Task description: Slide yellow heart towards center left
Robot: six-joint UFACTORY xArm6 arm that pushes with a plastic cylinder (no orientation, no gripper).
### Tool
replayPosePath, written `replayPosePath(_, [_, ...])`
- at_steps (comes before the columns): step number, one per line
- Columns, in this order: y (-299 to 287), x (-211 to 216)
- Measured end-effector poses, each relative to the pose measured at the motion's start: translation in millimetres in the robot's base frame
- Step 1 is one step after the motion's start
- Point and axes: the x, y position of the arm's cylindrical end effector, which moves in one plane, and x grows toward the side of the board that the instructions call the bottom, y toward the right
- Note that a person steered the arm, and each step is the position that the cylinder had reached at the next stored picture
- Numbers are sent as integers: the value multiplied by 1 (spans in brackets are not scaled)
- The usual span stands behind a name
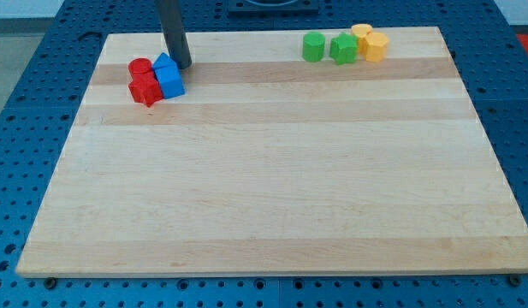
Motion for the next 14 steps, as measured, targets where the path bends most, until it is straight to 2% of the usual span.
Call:
replayPosePath(3, [20,1])
replayPosePath(4, [79,-1])
replayPosePath(7, [82,-2])
replayPosePath(8, [71,-31])
replayPosePath(9, [84,-74])
replayPosePath(11, [158,-79])
replayPosePath(13, [322,-81])
replayPosePath(14, [339,-81])
